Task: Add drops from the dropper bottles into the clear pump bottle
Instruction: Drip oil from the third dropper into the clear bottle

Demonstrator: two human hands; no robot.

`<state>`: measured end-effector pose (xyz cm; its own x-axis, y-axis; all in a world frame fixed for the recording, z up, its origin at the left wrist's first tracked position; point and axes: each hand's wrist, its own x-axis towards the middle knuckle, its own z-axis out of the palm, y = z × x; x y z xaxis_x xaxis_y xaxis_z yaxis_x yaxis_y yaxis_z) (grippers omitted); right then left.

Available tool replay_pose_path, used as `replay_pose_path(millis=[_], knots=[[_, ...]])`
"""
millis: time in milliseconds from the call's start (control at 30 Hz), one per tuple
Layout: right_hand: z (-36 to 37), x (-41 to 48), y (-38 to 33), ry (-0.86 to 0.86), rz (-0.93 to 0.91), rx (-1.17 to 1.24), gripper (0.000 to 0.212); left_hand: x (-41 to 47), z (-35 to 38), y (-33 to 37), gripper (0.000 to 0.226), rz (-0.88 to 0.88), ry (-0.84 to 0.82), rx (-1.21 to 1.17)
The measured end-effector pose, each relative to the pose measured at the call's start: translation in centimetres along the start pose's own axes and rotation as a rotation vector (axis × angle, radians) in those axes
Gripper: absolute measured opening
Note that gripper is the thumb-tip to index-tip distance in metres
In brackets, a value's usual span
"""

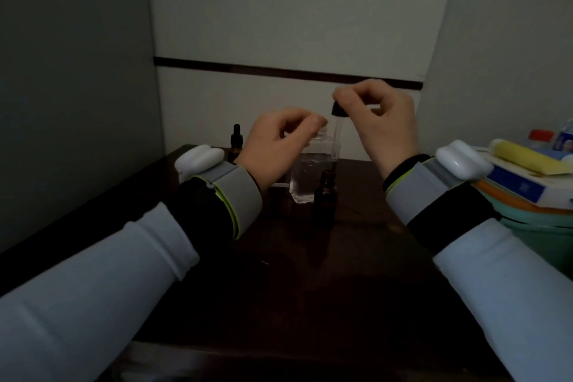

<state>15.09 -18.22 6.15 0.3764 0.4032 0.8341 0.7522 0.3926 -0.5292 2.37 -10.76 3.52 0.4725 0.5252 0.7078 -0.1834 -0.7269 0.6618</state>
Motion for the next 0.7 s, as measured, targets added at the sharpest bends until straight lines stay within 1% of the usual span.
replay_pose_path(millis=[67, 100, 167, 267, 300, 367, 467, 567, 700], knots=[[-0.3, 0.2, -0.1, 0.063, -0.019, 0.027, 0.013, 0.3, -0.2, -0.4, 0.02, 0.037, 0.066, 0.044], [-0.3, 0.3, 0.0, 0.084, -0.023, 0.04, 0.012, 0.4, -0.3, -0.6, 0.024, 0.035, 0.067, 0.077], [-0.4, 0.3, 0.1, 0.112, -0.013, 0.072, 0.013, 0.5, -0.5, -1.1, 0.039, -0.003, 0.011, 0.175], [-0.2, 0.4, 0.4, 0.131, 0.005, 0.092, 0.013, 0.4, -0.3, -2.2, 0.058, -0.091, -0.126, 0.289], [-0.2, 0.4, 0.6, 0.136, 0.011, 0.094, 0.011, 0.3, -0.2, -2.4, 0.06, -0.115, -0.173, 0.299], [-0.2, 0.5, 0.9, 0.144, 0.013, 0.113, 0.008, 0.2, 0.1, -2.6, 0.054, -0.126, -0.241, 0.314], [-0.3, 0.5, 0.8, 0.174, 0.005, 0.158, 0.008, 0.1, 0.0, -2.2, 0.045, -0.06, -0.234, 0.308], [-0.2, 0.5, 0.6, 0.181, -0.005, 0.184, 0.009, 0.1, 0.0, -1.8, 0.042, -0.021, -0.242, 0.276], [0.3, 0.2, 1.0, 0.105, -0.002, 0.07, 0.01, 0.0, 0.0, -1.6, 0.043, 0.01, -0.278, 0.282]])
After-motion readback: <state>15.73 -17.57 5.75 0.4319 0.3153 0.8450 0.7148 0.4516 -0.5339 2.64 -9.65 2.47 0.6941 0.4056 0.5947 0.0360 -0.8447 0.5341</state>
